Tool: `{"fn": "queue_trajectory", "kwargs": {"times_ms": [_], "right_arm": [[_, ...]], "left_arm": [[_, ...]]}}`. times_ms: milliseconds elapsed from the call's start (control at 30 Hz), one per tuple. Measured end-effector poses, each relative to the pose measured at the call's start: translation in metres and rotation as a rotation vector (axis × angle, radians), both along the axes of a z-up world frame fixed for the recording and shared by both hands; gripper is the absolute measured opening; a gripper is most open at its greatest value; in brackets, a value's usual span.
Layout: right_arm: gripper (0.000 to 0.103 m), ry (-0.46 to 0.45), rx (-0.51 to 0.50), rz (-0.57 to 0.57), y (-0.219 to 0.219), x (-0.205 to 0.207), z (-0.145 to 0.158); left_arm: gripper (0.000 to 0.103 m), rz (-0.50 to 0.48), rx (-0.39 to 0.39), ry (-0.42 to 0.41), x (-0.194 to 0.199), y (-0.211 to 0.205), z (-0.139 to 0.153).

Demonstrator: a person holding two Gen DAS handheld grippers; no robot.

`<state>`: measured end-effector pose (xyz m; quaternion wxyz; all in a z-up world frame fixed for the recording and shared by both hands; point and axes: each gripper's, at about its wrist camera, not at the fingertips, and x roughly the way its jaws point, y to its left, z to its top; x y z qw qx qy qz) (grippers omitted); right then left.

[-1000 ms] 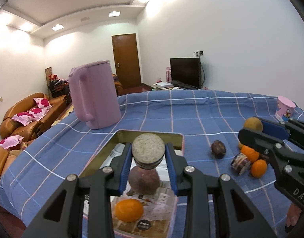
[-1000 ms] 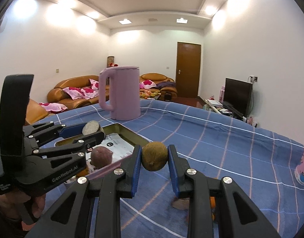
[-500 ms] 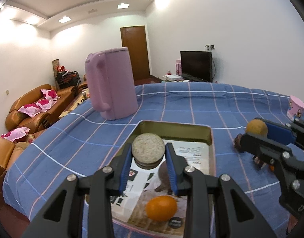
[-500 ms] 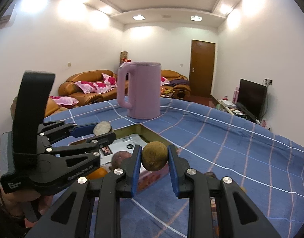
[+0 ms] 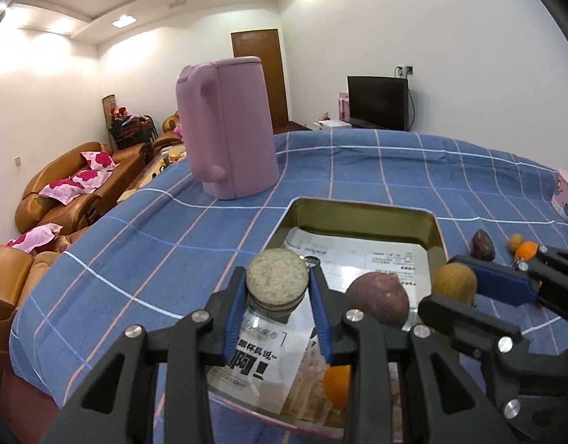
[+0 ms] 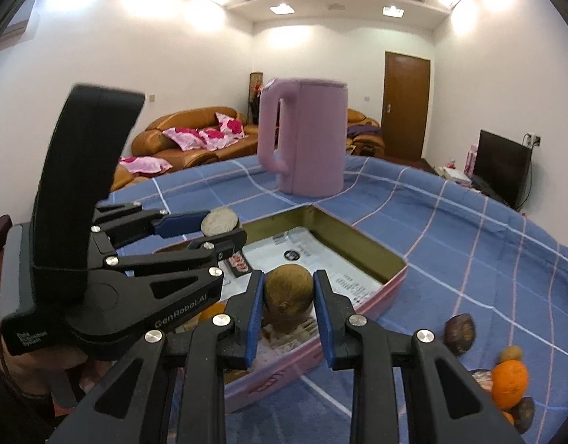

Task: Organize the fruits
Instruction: 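Carry the kiwi and biscuit with both tools over the pink tin, then open both tools to drop the biscuit and kiwi into the tin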

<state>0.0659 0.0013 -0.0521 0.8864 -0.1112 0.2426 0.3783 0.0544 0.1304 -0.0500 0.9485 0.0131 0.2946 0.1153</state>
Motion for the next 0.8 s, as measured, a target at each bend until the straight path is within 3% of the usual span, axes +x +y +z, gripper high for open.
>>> {"fn": "queue_trajectory", "kwargs": {"times_ms": [800], "right_arm": [[0.028,0.084,-0.084,0.013,0.014,0.01,-0.013]], "left_arm": [[0.035,-0.001,-0.015,0.073,0.01,0.002,-0.017]]}}
